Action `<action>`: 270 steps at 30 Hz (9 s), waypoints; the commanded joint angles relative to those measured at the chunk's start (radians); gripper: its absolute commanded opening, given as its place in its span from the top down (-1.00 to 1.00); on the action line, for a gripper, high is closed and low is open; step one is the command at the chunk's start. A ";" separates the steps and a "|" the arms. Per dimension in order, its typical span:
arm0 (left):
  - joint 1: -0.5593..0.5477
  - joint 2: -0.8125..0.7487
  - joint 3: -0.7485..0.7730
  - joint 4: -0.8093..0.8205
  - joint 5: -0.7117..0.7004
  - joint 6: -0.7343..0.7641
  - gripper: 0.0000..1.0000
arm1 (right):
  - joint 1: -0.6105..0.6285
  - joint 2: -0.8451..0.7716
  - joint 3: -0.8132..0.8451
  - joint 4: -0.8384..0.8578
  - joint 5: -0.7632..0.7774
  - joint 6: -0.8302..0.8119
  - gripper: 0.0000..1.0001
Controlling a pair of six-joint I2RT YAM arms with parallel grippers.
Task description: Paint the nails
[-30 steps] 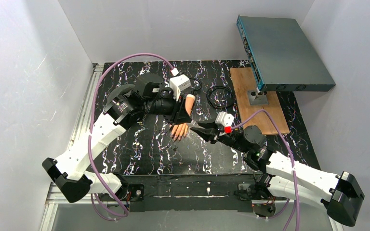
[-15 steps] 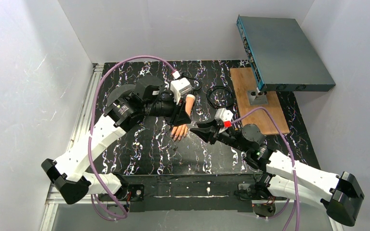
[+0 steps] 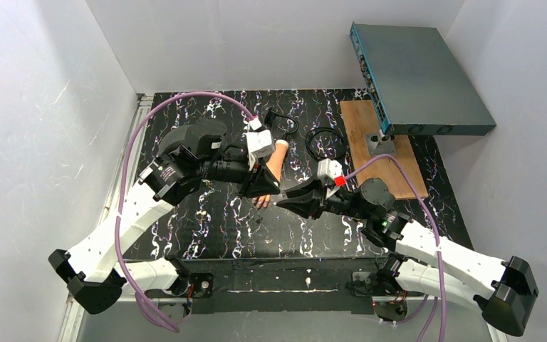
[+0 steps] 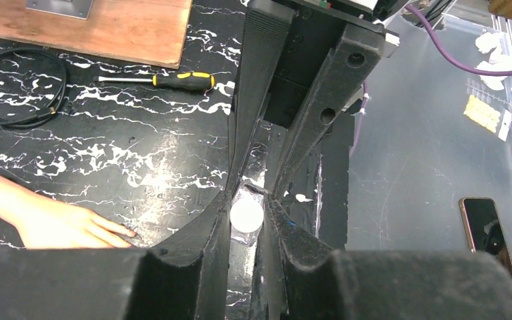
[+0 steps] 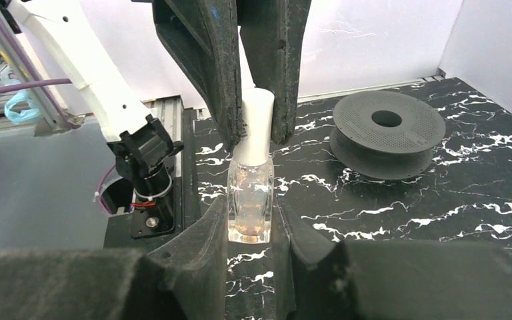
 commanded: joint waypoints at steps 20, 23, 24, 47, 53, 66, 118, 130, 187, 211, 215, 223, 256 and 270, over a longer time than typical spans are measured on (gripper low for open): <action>-0.016 -0.080 0.003 0.131 -0.425 -0.391 -0.48 | 0.010 0.048 0.161 -0.020 0.138 0.008 0.97; -0.018 -0.079 -0.016 0.139 -0.483 -0.411 -0.28 | 0.011 0.061 0.172 -0.002 0.132 0.030 0.97; -0.018 -0.078 -0.020 0.143 -0.492 -0.421 -0.20 | 0.011 0.064 0.173 0.003 0.134 0.037 0.97; -0.018 -0.122 -0.151 0.266 -0.414 -0.450 1.00 | 0.011 0.110 0.267 -0.058 0.178 0.196 0.97; -0.018 -0.148 -0.185 0.328 -0.355 -0.439 1.00 | 0.010 0.125 0.285 0.025 0.130 0.371 0.97; -0.018 -0.189 -0.241 0.520 0.099 -0.424 1.00 | -0.054 0.133 0.227 0.412 -0.268 0.531 0.97; -0.017 -0.143 -0.068 0.226 -0.335 -0.499 0.54 | -0.055 0.079 0.284 -0.081 -0.008 0.189 0.97; -0.017 -0.168 -0.126 0.279 -0.125 -0.418 1.00 | -0.055 0.094 0.310 -0.059 -0.034 0.227 0.97; -0.018 -0.145 -0.064 0.253 -0.130 -0.448 1.00 | -0.055 0.038 0.301 -0.123 0.025 0.139 0.97; -0.018 -0.204 -0.171 0.508 0.318 -0.403 1.00 | -0.055 0.060 0.303 0.224 -0.358 0.347 0.97; -0.018 -0.206 -0.160 0.473 0.306 -0.383 0.89 | -0.055 0.064 0.310 0.186 -0.343 0.340 0.97; -0.017 -0.238 -0.111 0.359 0.124 -0.351 -0.73 | -0.055 0.034 0.323 -0.027 -0.260 0.223 0.97; -0.018 -0.144 -0.020 0.176 -0.320 -0.532 0.33 | -0.055 0.068 0.365 -0.210 -0.085 0.054 0.97; -0.017 -0.154 -0.066 0.197 -0.299 -0.554 1.00 | -0.055 0.082 0.366 -0.188 -0.079 0.070 0.97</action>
